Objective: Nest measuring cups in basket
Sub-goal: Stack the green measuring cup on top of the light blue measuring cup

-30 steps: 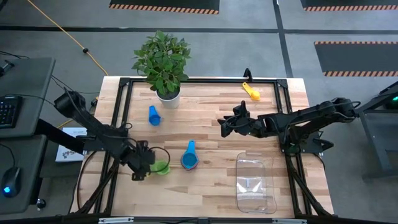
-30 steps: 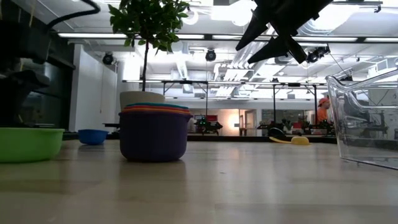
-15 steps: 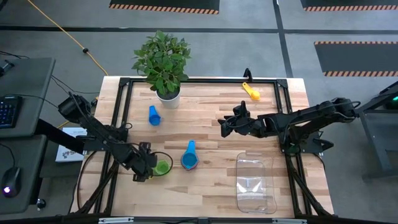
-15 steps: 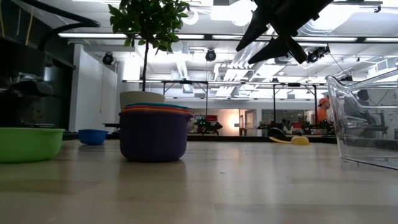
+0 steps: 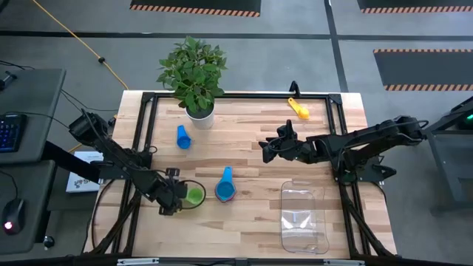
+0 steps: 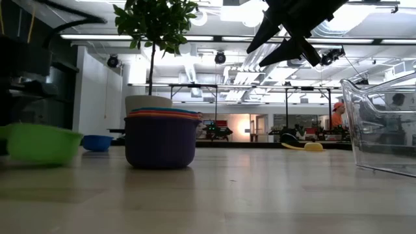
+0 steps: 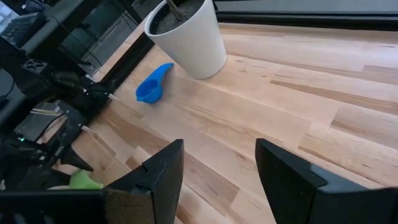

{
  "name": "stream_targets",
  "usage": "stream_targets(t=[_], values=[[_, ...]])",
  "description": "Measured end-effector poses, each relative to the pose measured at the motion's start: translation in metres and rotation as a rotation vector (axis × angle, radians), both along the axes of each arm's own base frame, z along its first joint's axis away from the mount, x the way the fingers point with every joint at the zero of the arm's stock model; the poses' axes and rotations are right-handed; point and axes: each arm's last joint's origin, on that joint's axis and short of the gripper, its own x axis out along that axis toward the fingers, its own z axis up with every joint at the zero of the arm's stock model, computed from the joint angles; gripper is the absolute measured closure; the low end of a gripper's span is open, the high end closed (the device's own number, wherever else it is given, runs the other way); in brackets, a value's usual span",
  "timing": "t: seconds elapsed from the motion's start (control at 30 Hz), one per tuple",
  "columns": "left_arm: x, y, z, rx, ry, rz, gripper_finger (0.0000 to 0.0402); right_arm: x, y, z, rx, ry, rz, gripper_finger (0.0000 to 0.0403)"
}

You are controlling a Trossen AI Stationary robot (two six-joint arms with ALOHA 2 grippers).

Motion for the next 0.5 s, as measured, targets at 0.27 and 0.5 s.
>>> stream_targets(t=[0.27,0.5], values=[[0.010,-0.008,0.024,0.000,-0.001,-0.019,0.0258,0.000,0.000,0.000,0.000,0.000,0.000,0.0213],[0.013,-0.010,0.065,0.055,-0.024,-0.086,0.0289,0.000,0.000,0.000,0.000,0.000,0.000,0.0213]])
